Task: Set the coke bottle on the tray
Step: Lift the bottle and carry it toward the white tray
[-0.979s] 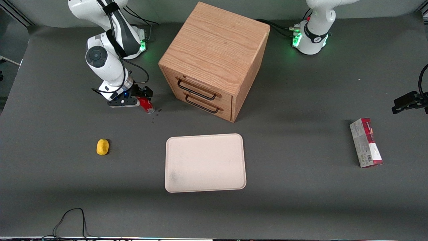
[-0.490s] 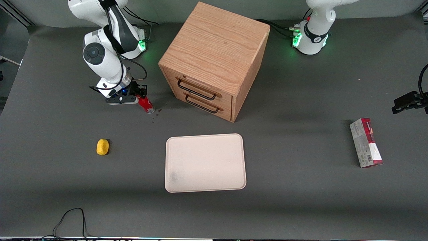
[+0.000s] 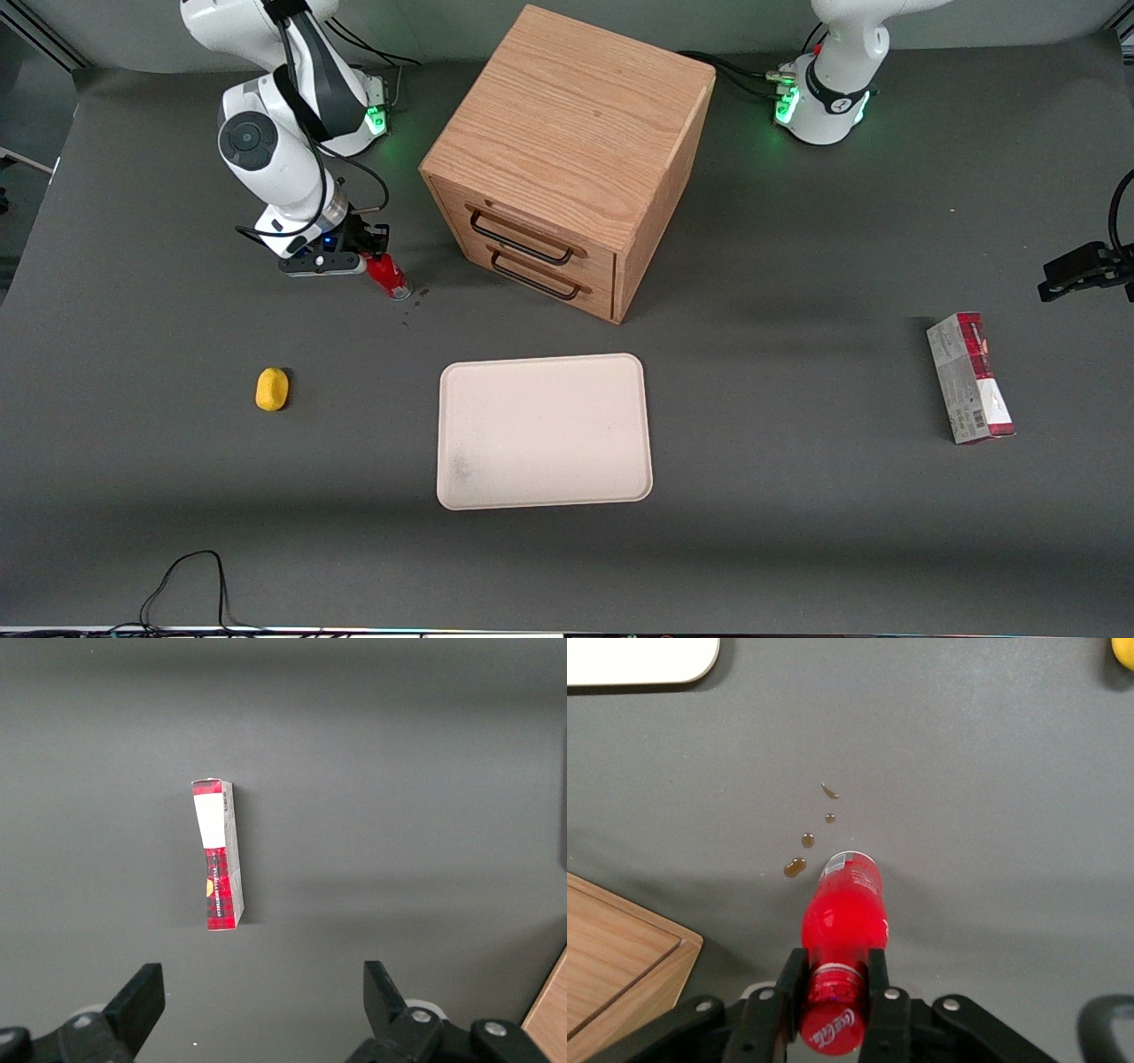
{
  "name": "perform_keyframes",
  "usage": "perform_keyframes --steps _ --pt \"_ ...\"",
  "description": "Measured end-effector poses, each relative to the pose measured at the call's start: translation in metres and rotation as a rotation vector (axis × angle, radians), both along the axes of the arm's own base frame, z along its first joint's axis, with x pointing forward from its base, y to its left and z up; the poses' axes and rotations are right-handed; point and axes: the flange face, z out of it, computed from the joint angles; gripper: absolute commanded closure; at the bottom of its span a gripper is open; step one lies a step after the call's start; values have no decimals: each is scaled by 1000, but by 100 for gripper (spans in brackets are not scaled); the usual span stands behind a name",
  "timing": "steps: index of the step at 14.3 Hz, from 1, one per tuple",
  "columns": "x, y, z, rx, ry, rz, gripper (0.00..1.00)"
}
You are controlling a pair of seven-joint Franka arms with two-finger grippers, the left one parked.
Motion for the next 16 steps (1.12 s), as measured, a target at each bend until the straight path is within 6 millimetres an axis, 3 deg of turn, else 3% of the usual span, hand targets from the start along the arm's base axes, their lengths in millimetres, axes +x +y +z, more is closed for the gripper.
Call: perform_keyframes --steps 3,7,9,13,16 --pt "22 5 31 -15 43 -2 100" --pt "95 7 112 -32 104 -38 100" --pt "133 4 143 -34 117 -62 100" --pt "192 -4 191 -50 175 -95 100" --pt "228 -15 215 -45 160 -122 100"
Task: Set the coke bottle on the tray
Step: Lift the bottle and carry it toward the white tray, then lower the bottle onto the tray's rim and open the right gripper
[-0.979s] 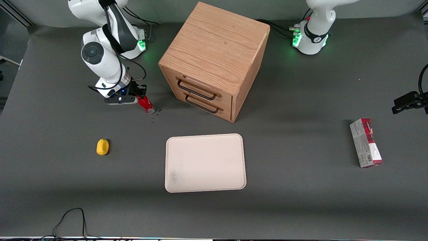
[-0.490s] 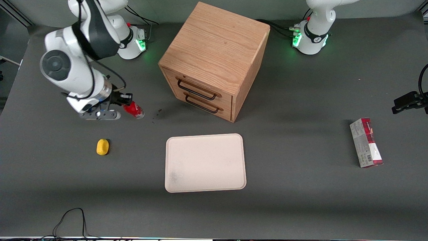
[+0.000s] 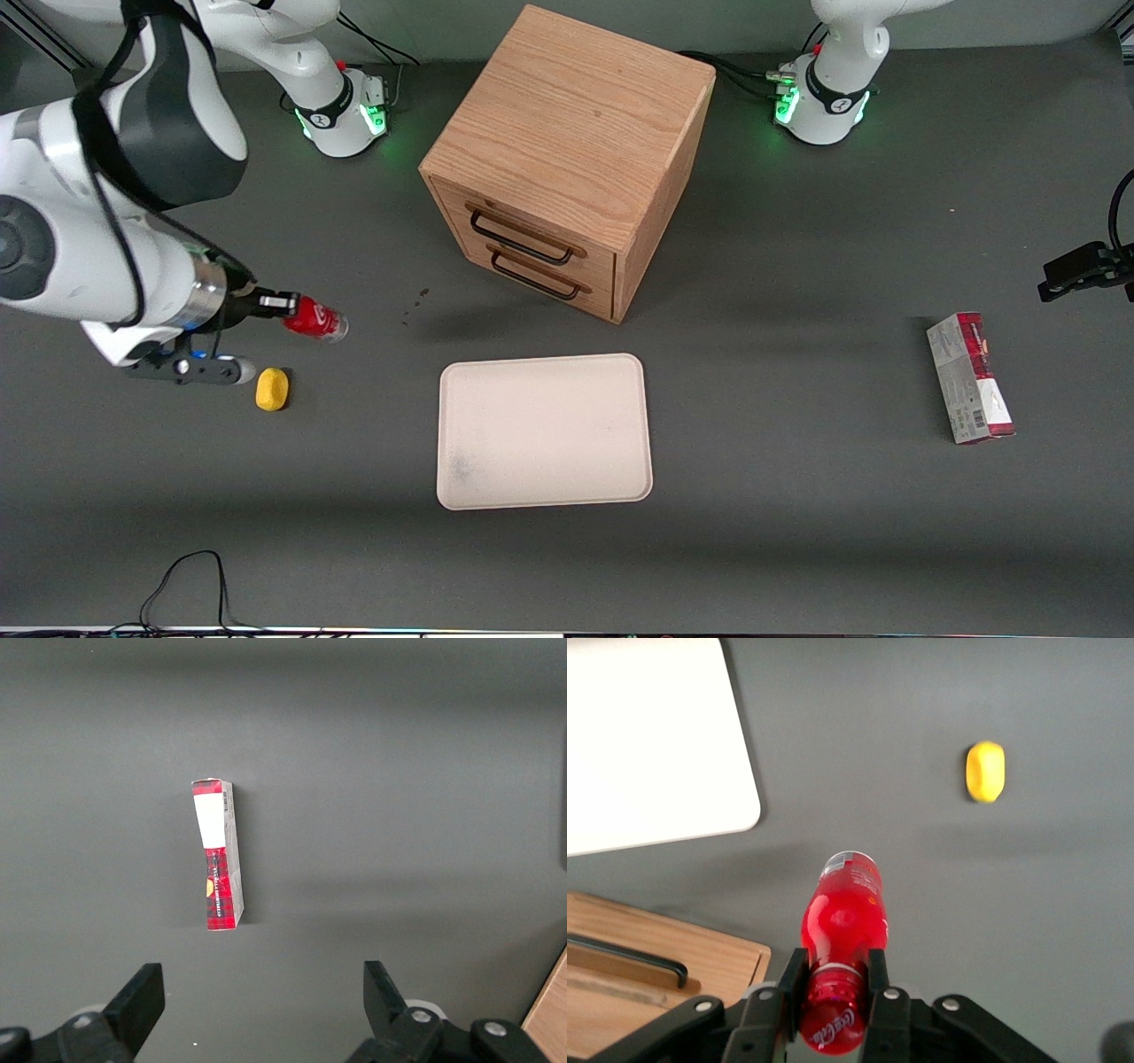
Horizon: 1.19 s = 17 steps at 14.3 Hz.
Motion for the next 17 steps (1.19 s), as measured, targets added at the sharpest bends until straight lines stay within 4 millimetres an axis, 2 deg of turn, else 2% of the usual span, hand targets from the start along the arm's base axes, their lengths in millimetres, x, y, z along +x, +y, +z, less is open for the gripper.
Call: perform_keyframes --steps 2,4,6,8,11,14,17 --pt "22 -6 -1 5 -29 -15 100" --pt "44 1 -24 10 -48 -20 100" --pt "67 24 -59 32 -101 -69 100" --pt "83 57 -98 69 -139 -117 100" --pt "93 95 -144 78 -171 -144 100" --pt "99 110 -165 78 -211 -190 100" --pt "102 117 -179 78 -228 -223 100"
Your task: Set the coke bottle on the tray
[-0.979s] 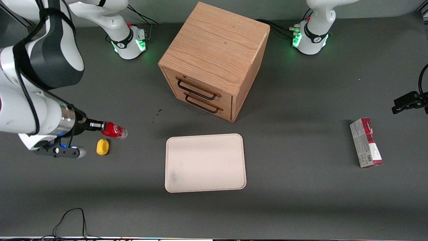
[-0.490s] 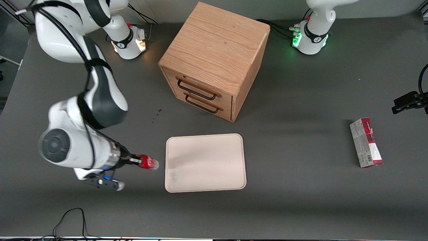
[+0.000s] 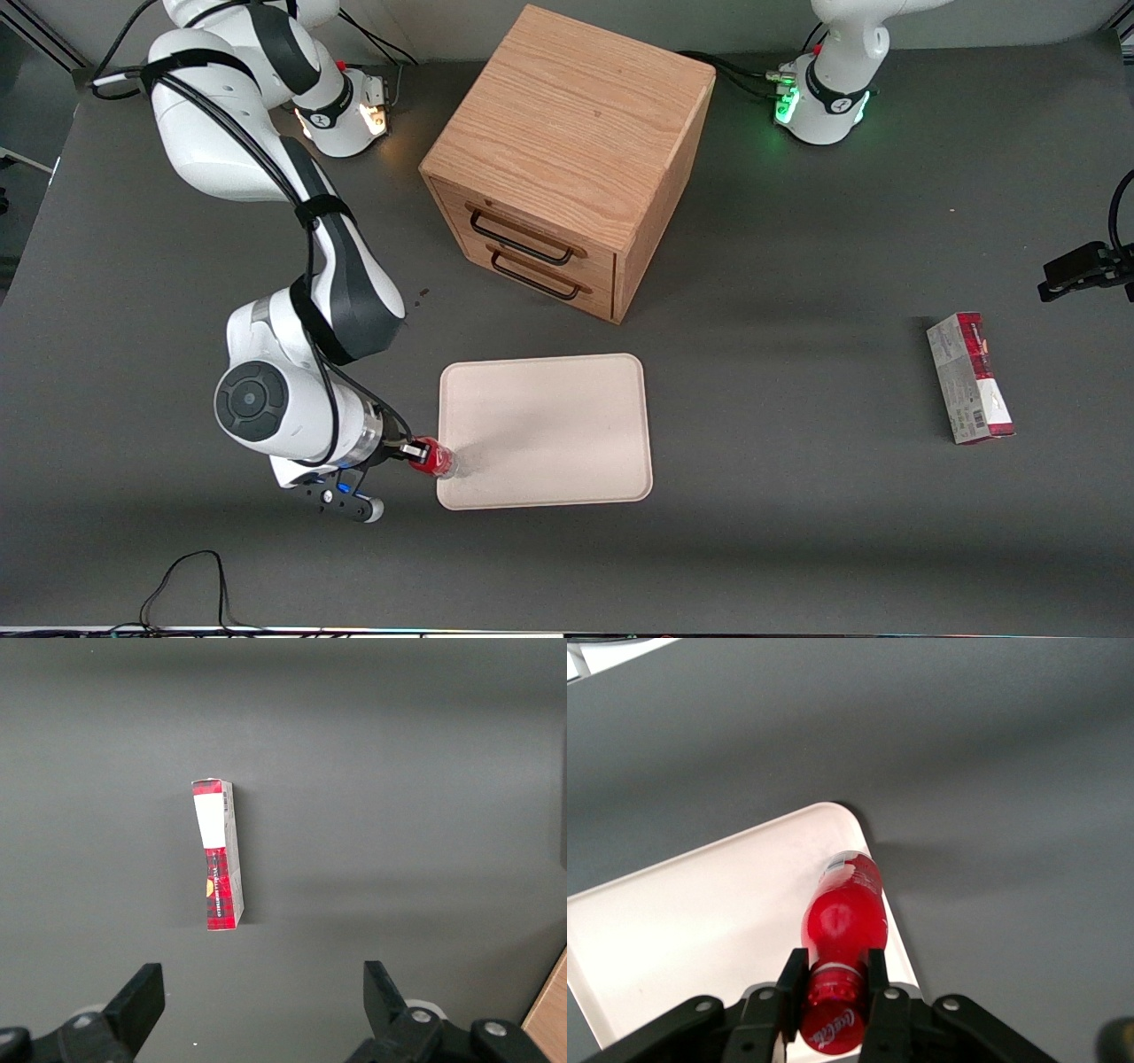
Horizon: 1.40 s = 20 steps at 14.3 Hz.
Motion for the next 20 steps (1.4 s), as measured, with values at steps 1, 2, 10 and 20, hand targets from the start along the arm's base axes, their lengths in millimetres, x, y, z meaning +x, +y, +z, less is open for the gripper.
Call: perform_keyframes --steps 1,2,10,20 --pt "1 1 -3 3 -5 -10 100" --pt "2 3 -8 4 -7 -15 100" --pt "-2 24 -33 5 -3 -39 84" --pt "-1 26 -31 -2 -20 -37 0"
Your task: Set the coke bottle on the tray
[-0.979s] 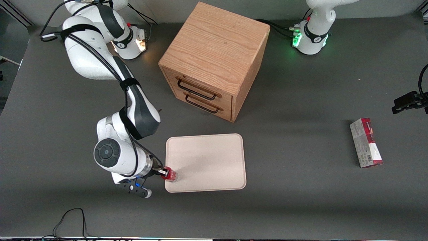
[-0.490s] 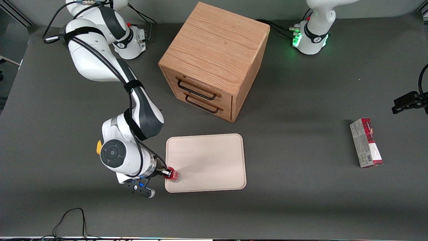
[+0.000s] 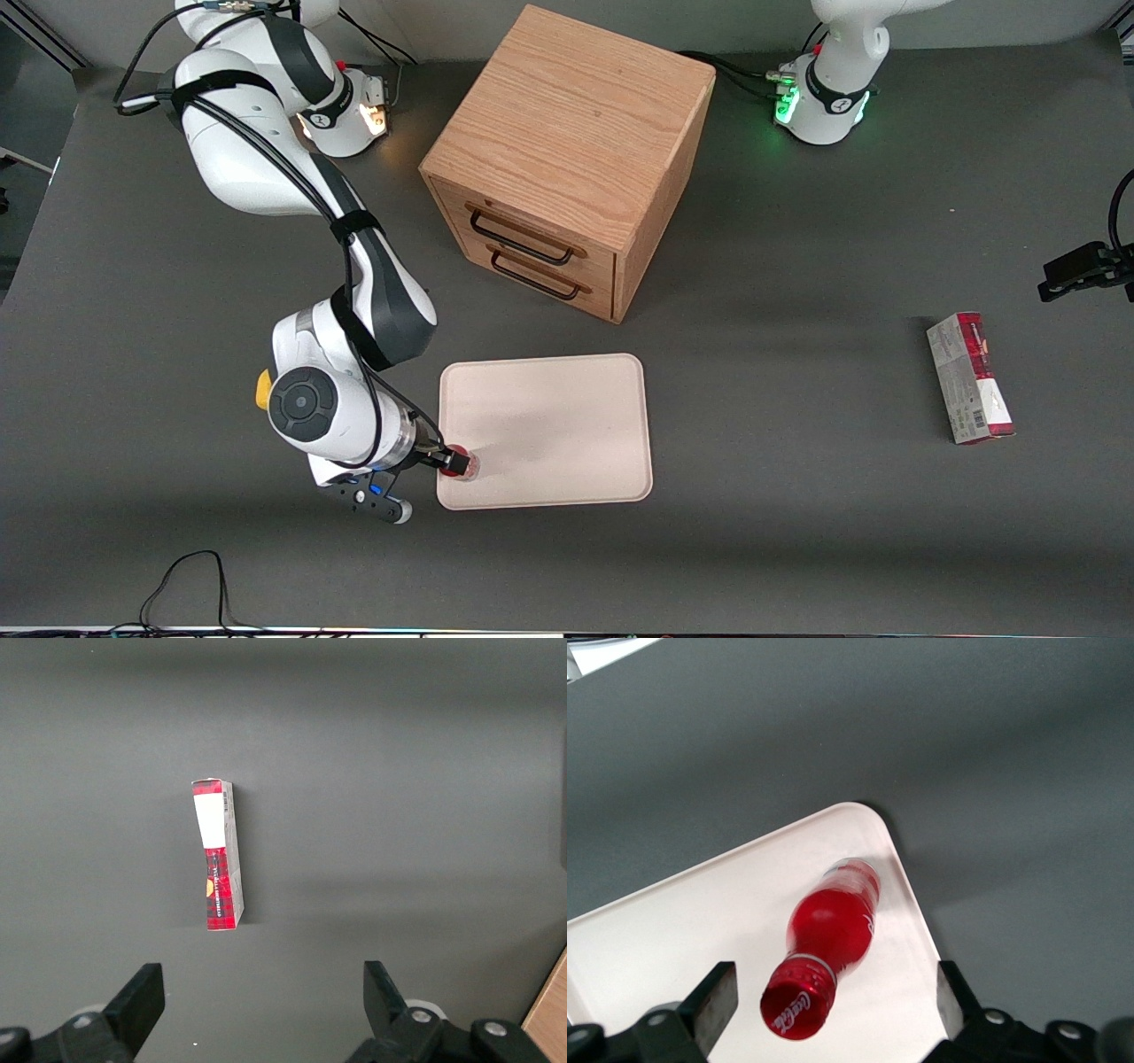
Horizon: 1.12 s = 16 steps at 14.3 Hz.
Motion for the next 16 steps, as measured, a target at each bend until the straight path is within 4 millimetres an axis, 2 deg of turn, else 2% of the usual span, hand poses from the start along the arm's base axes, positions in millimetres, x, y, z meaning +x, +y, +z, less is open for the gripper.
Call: perform_keyframes --steps 4,7,9,11,13,16 --pt "0 -2 18 -3 -4 9 0" --pt "-12 -23 53 -40 72 96 0" --pt "-21 -51 80 -51 96 147 0" --pt "-40 -86 102 -62 128 228 0" --pt "-70 -122 125 -70 151 293 0" --pt "-124 -176 156 -82 142 362 0"
